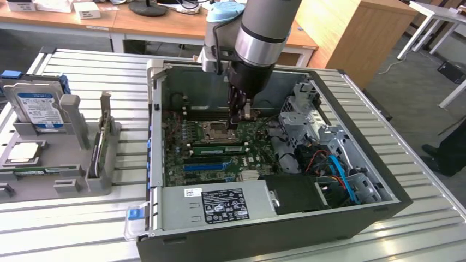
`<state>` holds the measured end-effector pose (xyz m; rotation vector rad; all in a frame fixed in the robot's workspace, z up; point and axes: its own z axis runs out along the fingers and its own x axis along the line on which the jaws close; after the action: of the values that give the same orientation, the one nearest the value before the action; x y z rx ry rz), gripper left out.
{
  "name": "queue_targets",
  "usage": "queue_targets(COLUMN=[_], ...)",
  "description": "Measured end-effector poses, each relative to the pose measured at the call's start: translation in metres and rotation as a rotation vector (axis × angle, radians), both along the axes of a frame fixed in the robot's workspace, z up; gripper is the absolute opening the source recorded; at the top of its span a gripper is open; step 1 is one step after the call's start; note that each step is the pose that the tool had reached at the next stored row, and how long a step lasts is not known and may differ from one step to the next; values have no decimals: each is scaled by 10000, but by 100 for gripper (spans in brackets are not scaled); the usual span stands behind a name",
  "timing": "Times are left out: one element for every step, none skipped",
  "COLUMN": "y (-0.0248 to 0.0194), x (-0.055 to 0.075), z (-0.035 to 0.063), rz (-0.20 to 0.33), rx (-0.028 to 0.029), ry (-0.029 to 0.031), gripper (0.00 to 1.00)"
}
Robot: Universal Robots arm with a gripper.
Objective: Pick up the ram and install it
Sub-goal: 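Press down the ram until it locks into place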
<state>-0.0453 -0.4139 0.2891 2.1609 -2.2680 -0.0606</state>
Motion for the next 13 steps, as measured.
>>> queue_targets(y=[0, 0, 0, 0, 0, 0, 0, 0, 0, 0, 0, 0, 0], x=[0, -1, -1, -1, -1, -1, -1, -1, -1, -1, -1, -1, -1], z=[0, 0, 1, 1, 1, 1, 1, 0, 0, 0, 0, 0, 0], rz=[-134, -279, -426, -582, -742, -916, -1074, -1232, -1391, -1545, -1718, -1876, -2033], rx=[0, -1, -3, -2, -2, -3, -3, -2, -2, -3, -3, -3, -2], ry=[-3, -6, -9, -11, -13, -15, -17, -19, -21, -22, -22, -24, -25], gripper=[11, 11, 11, 11, 11, 11, 11, 11, 11, 11, 11, 11, 11])
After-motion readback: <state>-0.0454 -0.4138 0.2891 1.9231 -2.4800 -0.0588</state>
